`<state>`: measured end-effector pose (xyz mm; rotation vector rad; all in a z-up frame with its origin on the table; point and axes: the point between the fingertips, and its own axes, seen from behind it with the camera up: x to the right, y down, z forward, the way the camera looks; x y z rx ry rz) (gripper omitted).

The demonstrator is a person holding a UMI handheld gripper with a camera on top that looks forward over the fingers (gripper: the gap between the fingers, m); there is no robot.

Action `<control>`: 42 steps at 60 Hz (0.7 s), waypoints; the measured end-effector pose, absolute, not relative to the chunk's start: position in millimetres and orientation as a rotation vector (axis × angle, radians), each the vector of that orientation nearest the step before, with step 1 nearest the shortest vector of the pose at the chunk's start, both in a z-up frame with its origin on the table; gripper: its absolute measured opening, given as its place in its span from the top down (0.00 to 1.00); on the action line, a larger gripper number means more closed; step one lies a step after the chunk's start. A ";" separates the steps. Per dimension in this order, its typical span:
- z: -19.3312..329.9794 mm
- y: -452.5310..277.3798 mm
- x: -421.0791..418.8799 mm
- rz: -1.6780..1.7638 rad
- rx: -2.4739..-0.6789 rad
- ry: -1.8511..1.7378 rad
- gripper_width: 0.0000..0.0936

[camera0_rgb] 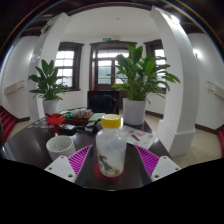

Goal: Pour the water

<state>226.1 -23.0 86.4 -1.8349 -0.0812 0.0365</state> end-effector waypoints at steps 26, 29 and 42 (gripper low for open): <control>96.8 -146.2 185.1 -0.003 -1.862 -0.010 0.13; 105.2 -151.9 177.8 0.005 -1.846 -0.014 0.13; 136.8 -165.7 165.3 0.009 -1.794 -0.022 0.14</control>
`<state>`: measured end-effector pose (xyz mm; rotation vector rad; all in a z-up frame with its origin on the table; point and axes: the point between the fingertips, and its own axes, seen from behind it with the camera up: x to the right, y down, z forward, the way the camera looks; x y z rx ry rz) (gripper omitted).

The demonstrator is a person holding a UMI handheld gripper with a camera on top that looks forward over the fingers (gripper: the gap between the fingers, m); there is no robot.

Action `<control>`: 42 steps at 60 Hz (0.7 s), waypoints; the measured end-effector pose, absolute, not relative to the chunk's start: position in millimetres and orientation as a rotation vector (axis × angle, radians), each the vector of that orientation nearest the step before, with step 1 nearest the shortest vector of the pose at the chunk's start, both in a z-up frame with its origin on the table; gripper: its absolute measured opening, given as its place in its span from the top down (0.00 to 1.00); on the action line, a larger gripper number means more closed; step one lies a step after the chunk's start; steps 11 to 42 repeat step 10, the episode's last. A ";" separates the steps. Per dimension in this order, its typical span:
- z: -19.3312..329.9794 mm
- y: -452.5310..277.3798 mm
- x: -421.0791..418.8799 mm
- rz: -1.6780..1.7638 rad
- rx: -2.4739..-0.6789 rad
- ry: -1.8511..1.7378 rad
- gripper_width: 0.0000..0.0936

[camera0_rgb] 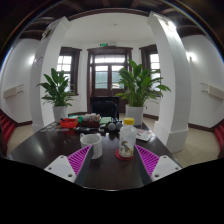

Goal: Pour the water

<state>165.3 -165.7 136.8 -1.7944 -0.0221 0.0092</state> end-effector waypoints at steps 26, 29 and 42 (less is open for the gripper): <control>146.9 -167.7 164.9 -0.006 -1.760 -0.033 0.14; 146.9 -167.7 164.9 -0.006 -1.760 -0.033 0.14; 146.9 -167.7 164.9 -0.006 -1.760 -0.033 0.14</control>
